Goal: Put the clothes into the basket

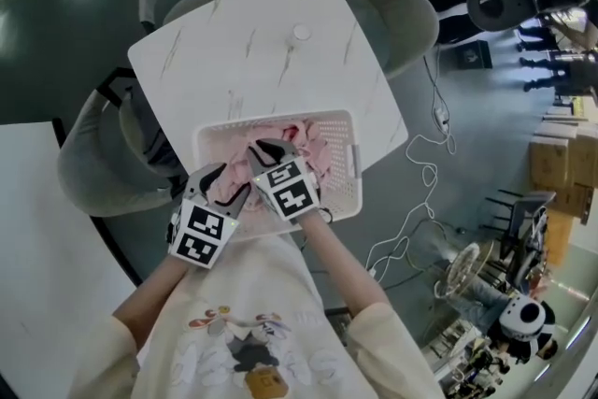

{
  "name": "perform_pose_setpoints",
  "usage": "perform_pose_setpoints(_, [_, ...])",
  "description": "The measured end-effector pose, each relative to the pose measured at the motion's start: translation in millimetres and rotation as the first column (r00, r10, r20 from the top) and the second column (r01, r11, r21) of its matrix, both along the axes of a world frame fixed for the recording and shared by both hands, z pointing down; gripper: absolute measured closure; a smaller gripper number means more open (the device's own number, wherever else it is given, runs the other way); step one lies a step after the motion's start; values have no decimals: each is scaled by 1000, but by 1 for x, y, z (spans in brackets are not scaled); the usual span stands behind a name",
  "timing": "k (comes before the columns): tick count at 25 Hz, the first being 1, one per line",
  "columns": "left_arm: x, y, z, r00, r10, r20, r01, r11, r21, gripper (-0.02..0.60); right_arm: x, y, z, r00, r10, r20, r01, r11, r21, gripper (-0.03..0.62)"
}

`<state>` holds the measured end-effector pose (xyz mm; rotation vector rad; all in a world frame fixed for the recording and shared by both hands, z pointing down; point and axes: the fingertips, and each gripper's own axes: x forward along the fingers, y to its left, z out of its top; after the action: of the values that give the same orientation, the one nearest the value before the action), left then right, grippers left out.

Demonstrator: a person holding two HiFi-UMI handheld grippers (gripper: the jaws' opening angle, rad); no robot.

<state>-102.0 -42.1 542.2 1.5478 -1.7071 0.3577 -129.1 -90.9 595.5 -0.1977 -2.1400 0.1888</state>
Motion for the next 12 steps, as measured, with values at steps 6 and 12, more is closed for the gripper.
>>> perform_pose_setpoints(6, [-6,3,4,999,-5,-49,5,1000,1,344,-1,-6,-14,998,44,50,-43,999,-12,418])
perform_pose_setpoints(12, [-6,3,3,998,18,-61,-18,1000,1,344,3,-32,-65,972,168,162,-164,986,-38,419])
